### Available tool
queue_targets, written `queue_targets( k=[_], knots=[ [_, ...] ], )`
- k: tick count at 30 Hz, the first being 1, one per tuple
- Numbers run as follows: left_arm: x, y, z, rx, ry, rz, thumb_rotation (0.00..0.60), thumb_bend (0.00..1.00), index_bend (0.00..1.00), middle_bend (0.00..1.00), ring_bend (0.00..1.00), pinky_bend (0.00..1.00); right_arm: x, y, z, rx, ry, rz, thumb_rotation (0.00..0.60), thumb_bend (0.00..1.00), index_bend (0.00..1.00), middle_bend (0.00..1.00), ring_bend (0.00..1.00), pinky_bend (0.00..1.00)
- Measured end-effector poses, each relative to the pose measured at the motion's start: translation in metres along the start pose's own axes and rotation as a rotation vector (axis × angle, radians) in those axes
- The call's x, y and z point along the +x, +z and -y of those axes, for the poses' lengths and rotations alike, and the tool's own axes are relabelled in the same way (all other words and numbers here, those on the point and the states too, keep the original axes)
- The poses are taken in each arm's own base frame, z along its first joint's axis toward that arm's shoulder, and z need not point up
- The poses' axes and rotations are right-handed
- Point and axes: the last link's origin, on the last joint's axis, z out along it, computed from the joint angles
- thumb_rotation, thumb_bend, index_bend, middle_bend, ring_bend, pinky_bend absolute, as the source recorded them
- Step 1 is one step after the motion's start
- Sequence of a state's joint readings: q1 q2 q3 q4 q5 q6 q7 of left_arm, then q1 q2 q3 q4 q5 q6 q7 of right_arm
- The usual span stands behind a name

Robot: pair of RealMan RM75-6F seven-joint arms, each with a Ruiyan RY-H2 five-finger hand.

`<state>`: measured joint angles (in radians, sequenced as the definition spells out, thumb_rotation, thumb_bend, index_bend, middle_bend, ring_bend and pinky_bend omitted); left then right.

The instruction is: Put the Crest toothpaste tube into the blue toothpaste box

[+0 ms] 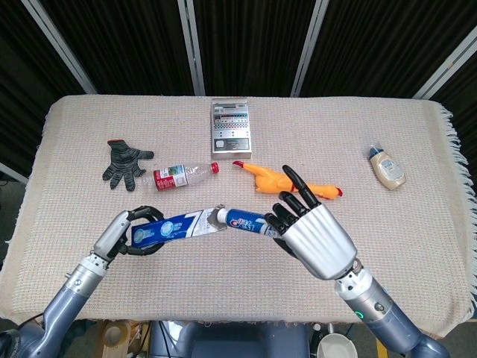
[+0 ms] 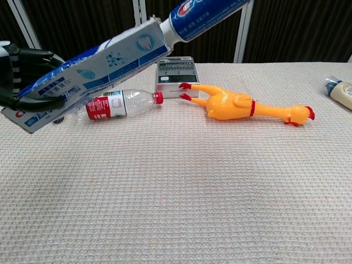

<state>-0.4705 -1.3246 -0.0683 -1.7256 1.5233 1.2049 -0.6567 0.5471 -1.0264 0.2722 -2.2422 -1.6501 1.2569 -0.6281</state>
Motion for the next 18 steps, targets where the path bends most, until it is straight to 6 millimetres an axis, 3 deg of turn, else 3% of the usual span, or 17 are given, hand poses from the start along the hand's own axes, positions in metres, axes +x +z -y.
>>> queue_targets(
  k=[18],
  knots=[
    [-0.012, 0.005, -0.005, -0.041, -0.03, -0.003, 0.6, 0.35, 0.58, 0.45, 0.3, 0.39, 0.001, 0.003, 0.018, 0.039, 0.122, 0.009, 0.6, 0.44, 0.68, 0.63, 0.39, 0.04]
  ],
)
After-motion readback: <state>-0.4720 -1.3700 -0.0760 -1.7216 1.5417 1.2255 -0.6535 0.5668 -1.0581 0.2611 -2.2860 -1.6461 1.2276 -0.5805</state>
